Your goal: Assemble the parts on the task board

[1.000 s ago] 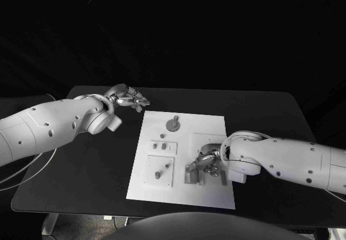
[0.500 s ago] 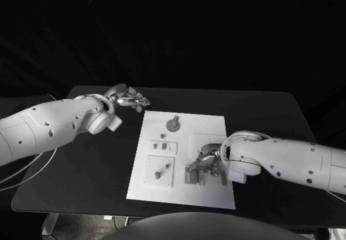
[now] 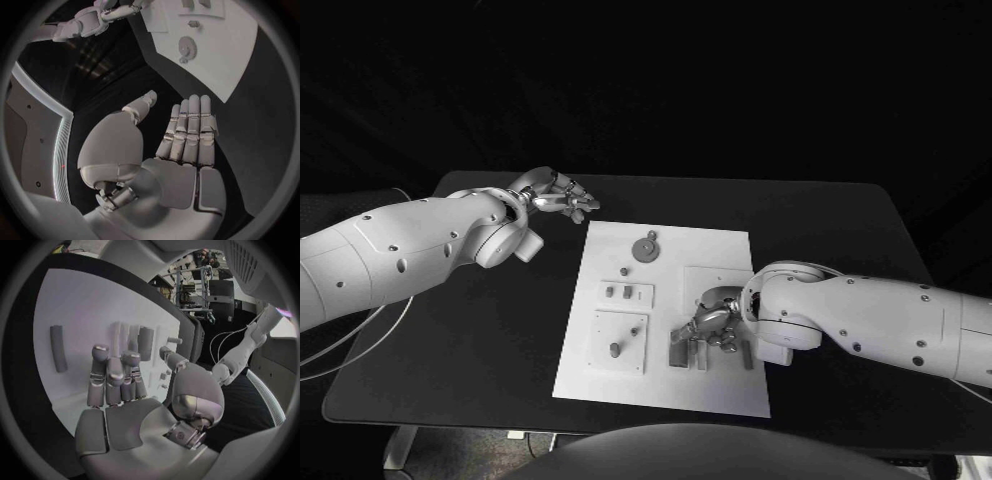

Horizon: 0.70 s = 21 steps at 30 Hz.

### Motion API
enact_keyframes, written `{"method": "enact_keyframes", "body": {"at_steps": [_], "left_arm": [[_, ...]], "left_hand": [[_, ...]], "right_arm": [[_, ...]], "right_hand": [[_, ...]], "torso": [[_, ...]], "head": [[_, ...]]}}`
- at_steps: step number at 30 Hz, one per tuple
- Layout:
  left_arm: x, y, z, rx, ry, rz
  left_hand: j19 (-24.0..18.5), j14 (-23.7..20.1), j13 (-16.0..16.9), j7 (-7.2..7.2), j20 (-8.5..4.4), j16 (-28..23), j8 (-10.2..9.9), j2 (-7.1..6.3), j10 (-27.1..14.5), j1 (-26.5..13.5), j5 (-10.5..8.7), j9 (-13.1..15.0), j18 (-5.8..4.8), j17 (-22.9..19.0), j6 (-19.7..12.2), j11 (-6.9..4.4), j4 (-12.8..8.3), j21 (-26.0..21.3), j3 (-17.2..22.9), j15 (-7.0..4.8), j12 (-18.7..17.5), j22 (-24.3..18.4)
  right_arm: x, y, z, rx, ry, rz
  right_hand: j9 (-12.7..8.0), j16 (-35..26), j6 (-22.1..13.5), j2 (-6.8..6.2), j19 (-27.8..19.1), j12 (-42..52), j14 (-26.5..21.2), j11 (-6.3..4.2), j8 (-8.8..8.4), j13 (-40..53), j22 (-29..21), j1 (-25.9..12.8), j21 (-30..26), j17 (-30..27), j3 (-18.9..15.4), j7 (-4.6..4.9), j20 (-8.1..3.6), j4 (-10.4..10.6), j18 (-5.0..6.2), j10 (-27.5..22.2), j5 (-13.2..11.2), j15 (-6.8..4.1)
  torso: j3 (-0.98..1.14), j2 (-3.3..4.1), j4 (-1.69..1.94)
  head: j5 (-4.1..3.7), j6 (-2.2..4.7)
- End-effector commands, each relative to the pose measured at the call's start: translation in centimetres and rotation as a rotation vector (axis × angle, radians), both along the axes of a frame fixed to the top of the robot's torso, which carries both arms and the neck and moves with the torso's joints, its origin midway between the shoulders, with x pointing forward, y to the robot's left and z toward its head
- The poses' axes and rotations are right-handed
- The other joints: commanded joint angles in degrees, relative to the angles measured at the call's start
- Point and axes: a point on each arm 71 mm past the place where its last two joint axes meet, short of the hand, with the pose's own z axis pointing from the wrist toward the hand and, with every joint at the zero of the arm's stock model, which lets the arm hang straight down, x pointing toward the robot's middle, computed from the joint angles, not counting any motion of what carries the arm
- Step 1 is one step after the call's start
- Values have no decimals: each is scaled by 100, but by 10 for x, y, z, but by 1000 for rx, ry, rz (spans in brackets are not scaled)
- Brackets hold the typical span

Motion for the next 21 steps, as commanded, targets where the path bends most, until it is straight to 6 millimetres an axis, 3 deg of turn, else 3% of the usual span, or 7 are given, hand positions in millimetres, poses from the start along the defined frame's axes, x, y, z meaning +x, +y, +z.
{"method": "enact_keyframes", "body": {"at_steps": [1, 13, 21], "left_arm": [[0, -2, 1, -3, -3, -10], [1, -1, 1, -1, -5, -9], [1, 0, 1, -1, -5, -8]], "left_hand": [[13, 25, 8, -4, -3, -35, 24, -9, -30, 29, 10, -9, 90, 8, -56, 19, 35, -20, -5, 17, -28, 7], [14, 27, 9, -3, -3, -37, 24, -8, -30, 32, 10, -10, 91, 13, -56, 19, 36, -21, -5, 17, -28, 9], [16, 30, 11, -3, -3, -39, 25, -8, -27, 30, 10, -10, 91, 19, -55, 18, 40, -21, -6, 17, -26, 11]], "right_arm": [[-1, -1, -2, -14, -3, 18], [-1, -9, 2, -6, -69, 25], [8, -29, 17, -18, -131, -6]], "right_hand": [[7, -30, -44, -56, -25, 8, -31, -11, -14, 7, 71, 11, -20, 8, 5, 3, -19, 45, 146, -43, -9, -1], [45, -15, -34, 14, -26, 27, -24, -17, 3, 17, 83, 138, 3, 13, -14, -4, -27, 18, 146, -35, -9, -1], [69, 8, -24, 56, -13, 53, 18, -24, 12, 25, 89, 210, 26, 38, -70, -10, -32, -27, 146, -4, -9, 2]], "torso": [[-1, 1, 2], [2, -1, 2], [1, -3, -5]], "head": [[3, -1], [-6, 24], [-34, 66]]}}
